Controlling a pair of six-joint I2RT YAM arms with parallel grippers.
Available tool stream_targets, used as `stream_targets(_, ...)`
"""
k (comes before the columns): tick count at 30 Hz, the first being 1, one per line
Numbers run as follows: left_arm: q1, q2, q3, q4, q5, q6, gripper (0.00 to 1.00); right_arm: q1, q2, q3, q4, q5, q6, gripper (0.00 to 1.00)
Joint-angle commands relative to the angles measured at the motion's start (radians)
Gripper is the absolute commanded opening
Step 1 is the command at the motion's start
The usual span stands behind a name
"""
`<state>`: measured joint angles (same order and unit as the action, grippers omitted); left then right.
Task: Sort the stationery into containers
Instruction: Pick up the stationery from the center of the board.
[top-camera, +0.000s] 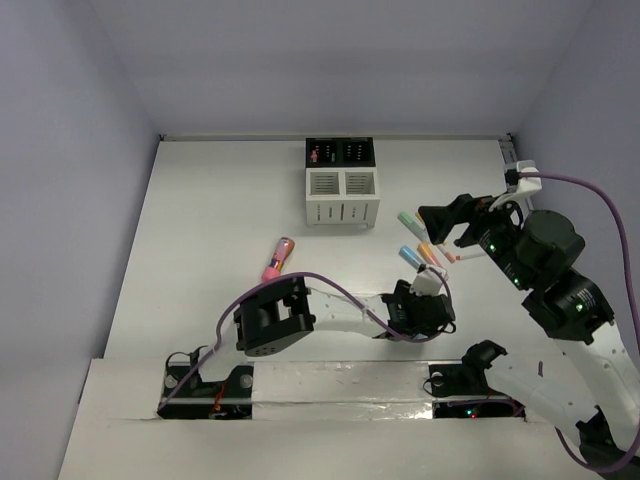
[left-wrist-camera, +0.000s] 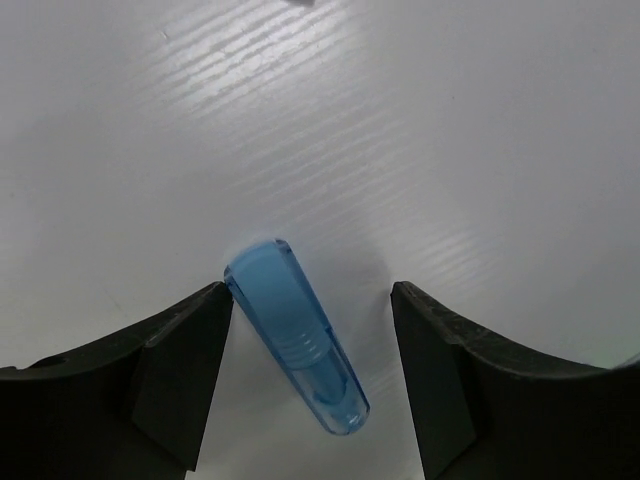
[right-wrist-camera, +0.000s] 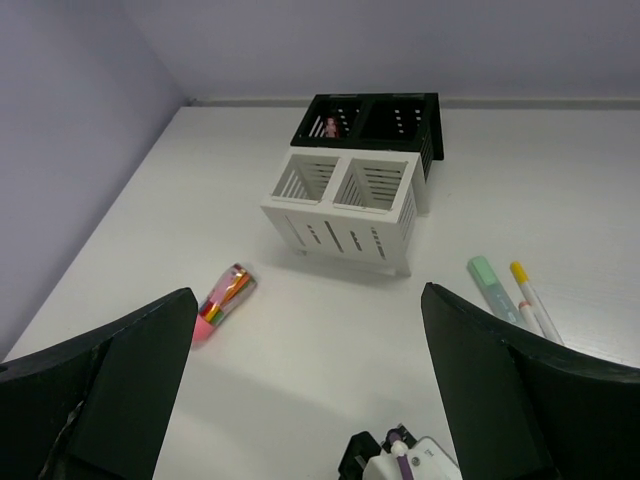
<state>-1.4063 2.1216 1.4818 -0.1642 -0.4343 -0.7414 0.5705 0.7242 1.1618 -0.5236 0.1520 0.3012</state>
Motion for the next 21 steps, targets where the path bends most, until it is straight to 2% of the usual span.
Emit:
stream_targets(1,-0.002,0.060,0.041,-0.109,-0.061,-0.006,0.63,0.000,-0.022,-0.013,0.037,-0.017,0.012,1.00)
stream_targets(7,-0.002,0.106,0.061,-0.152,-0.106,0.008,0.55,0.000,-0.040,-0.028,0.046,-0.022,0.015,1.00)
stream_targets(16,-0.011,0.101,0.035,-0.149,-0.124,0.013,0.26,0.000,-0.040,-0.033,0.057,-0.002,0.021,1.00)
stream_targets(18,-0.011,0.087,0.031,-0.152,-0.145,0.023,0.11,0.000,-0.042,-0.040,0.060,0.000,0.024,1.00)
stream_targets(21,-0.011,0.055,0.025,-0.108,-0.173,0.071,0.09,0.000,-0.040,-0.050,0.062,-0.002,0.029,1.00)
